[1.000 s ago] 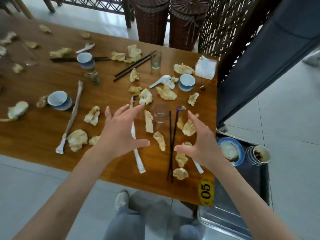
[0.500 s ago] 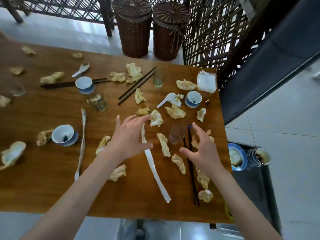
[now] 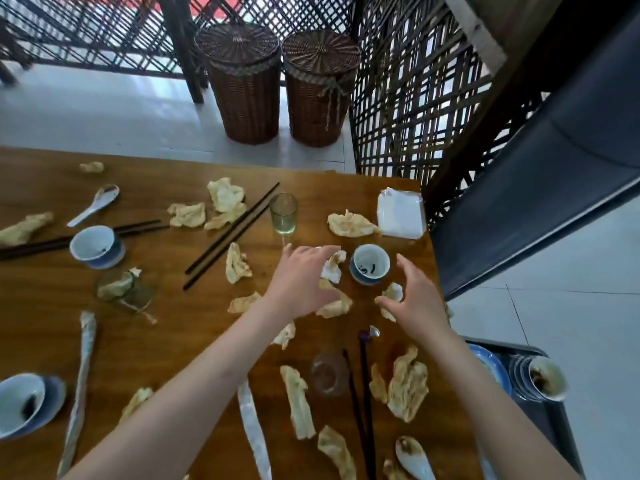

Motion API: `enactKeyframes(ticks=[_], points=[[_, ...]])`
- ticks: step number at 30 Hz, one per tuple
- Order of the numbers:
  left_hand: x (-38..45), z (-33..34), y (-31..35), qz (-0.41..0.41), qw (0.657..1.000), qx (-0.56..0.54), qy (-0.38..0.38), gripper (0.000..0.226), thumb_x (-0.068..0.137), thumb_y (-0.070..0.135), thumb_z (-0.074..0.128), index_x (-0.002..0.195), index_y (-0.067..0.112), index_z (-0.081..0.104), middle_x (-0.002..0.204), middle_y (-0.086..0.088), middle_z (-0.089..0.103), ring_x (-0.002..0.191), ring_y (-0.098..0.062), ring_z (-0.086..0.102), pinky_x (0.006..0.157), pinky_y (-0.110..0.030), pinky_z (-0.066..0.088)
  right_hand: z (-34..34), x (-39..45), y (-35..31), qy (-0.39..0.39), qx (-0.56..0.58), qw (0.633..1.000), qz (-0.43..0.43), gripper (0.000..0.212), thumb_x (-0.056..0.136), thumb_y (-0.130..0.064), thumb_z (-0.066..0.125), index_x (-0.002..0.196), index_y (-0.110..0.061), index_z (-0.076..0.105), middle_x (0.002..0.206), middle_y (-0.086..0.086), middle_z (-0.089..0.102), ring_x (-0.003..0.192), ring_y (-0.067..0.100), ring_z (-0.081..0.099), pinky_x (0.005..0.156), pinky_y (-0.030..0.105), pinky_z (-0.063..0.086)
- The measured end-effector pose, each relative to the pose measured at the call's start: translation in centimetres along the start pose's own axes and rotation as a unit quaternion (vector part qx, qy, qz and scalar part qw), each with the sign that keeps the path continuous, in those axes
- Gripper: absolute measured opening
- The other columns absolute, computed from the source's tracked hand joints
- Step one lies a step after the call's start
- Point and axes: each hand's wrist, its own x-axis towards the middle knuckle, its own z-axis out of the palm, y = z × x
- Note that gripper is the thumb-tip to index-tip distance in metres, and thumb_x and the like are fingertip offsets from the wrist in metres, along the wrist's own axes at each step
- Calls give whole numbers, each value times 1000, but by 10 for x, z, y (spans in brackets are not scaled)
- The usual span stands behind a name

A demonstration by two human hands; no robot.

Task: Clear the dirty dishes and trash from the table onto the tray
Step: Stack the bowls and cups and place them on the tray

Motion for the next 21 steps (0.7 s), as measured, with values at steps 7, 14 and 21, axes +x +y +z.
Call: enactKeyframes(ticks=[7, 14, 21], points=[[60, 40, 0, -7, 1000, 4, -22, 86, 66, 56, 74, 140, 28, 39, 137, 6, 51, 132, -17, 37, 113, -51, 9, 18, 46, 19, -22, -26, 999, 15, 92, 63, -40, 83, 140, -21, 36, 141, 2, 46, 131, 22, 40, 108, 46, 34], [68, 54, 2, 5, 999, -34, -39, 71, 68, 53, 73, 130, 29, 49, 124, 7, 60, 130, -19, 39, 111, -55, -3, 29, 52, 18, -10, 34, 999, 3, 78, 57, -43, 85, 123, -24, 49, 120, -5, 59, 113, 20, 50, 101, 53, 37], [52, 32, 0, -15, 998, -54, -17, 77, 67, 58, 72, 134, 31, 46, 130, 11, 56, 132, -15, 36, 112, -53, -2, 14, 44, -4, 5, 68, 997, -29, 75, 57, -38, 87, 122, -24, 52, 116, -6, 62, 101, 9, 46, 99, 51, 38]])
